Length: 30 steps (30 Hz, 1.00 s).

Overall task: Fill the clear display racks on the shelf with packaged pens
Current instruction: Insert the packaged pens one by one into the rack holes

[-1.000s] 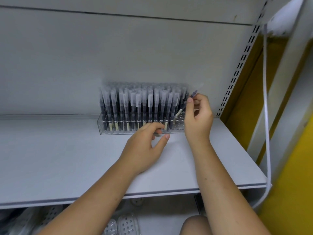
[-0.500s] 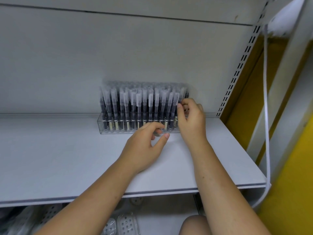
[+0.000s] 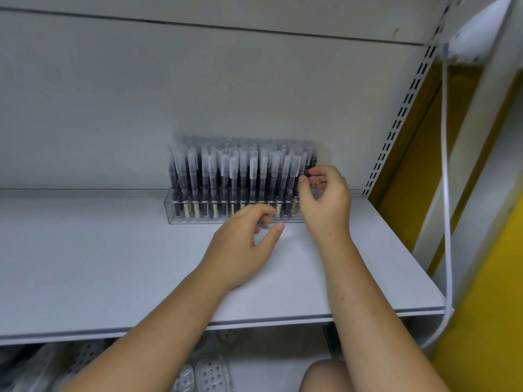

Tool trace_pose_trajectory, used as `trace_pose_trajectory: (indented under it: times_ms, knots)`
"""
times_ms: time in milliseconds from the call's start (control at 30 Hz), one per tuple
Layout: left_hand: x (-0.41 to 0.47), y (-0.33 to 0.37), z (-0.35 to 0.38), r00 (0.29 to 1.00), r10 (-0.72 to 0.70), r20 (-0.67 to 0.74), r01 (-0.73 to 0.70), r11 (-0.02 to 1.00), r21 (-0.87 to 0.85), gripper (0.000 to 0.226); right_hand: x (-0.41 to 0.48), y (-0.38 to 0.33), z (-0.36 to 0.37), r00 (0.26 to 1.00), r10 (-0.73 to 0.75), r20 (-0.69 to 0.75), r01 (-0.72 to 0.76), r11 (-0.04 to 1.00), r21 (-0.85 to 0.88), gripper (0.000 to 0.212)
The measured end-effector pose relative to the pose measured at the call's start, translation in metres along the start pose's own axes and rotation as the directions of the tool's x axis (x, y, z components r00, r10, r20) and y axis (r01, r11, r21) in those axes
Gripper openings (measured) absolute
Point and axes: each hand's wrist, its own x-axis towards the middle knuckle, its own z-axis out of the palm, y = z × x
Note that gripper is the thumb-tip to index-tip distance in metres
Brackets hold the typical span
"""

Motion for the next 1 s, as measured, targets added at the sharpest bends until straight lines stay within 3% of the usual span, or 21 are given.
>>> trace_pose_trajectory:
  times_ms: [167, 367, 467, 633, 1000]
  knots:
    - [0.0, 0.006, -0.002, 0.998, 0.055, -0.032, -0.053, 0.997, 0.054, 0.028, 0.002, -0.012, -0.004, 0.994, -0.053, -0.093, 0.057, 0.997, 0.047, 0.014]
    - [0.003, 0.016, -0.021, 0.995, 0.098, -0.016, -0.093, 0.976, 0.197, 0.03, 0.012, -0.039, -0.015, 0.983, -0.179, -0.042, 0.179, 0.984, 0.004, 0.012]
    - [0.004, 0.018, -0.048, 0.995, 0.102, -0.009, -0.096, 0.959, 0.266, 0.036, 0.014, -0.058, -0.022, 0.977, -0.209, 0.05, 0.211, 0.977, -0.036, 0.013]
    - [-0.012, 0.008, -0.123, 0.991, 0.072, -0.115, -0.024, 0.927, 0.375, 0.041, 0.0, -0.108, -0.011, 0.925, -0.293, 0.242, 0.313, 0.948, -0.049, 0.013]
    - [-0.102, -0.08, -0.298, 0.942, -0.142, -0.304, 0.292, 0.791, 0.537, 0.05, -0.079, -0.239, 0.125, 0.695, -0.416, 0.586, 0.418, 0.897, 0.141, 0.027]
